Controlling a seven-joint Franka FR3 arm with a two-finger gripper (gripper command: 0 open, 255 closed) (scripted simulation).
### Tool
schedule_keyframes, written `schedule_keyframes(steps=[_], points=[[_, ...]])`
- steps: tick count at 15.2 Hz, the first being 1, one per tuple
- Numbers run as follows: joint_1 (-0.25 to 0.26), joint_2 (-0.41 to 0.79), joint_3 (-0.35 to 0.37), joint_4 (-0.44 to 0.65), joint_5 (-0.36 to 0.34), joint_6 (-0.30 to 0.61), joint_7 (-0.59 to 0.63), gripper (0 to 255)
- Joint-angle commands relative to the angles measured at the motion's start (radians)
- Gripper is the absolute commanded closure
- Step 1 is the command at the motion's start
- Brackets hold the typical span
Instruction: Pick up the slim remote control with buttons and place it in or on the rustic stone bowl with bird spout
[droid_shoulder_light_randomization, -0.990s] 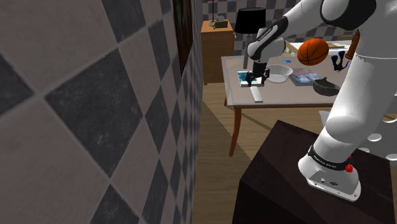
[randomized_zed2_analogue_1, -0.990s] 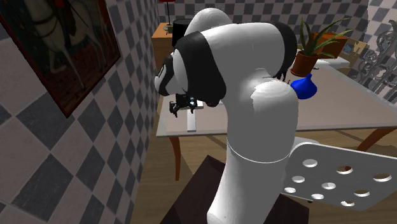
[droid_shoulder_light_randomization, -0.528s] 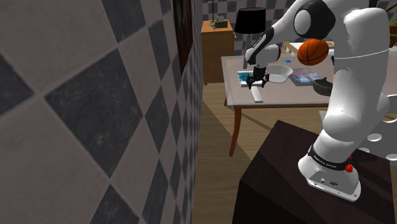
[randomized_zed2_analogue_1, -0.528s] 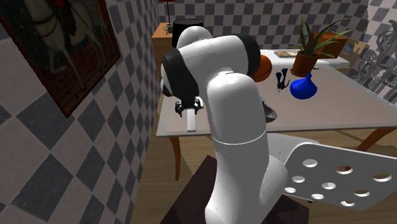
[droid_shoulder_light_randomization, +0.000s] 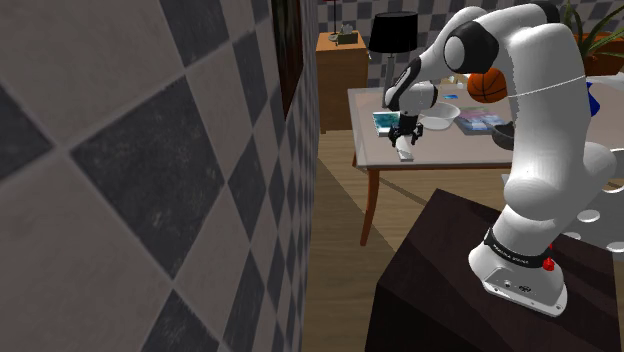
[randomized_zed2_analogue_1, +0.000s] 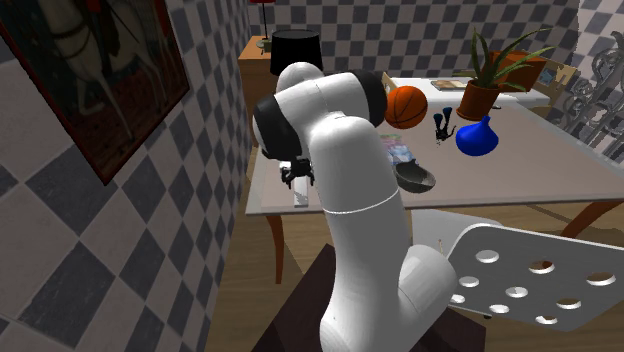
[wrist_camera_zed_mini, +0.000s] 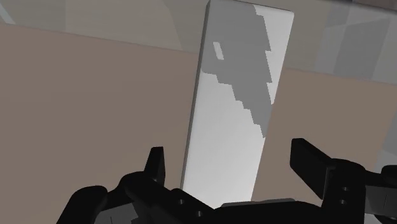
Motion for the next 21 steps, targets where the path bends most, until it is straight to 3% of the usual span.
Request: schedule_keyframes(steps=[1, 10, 11, 21], points=[[-0.007, 0.023, 0.009, 0.004, 0.012, 0.019, -0.007, 0], [-0.008, 0.029, 0.012, 0.005, 0.014, 0.024, -0.009, 0], [-0.008, 0.029, 0.012, 0.005, 0.014, 0.024, -0.009, 255], [-0.005, 0.018, 0.007, 0.003, 0.009, 0.015, -0.006, 255]])
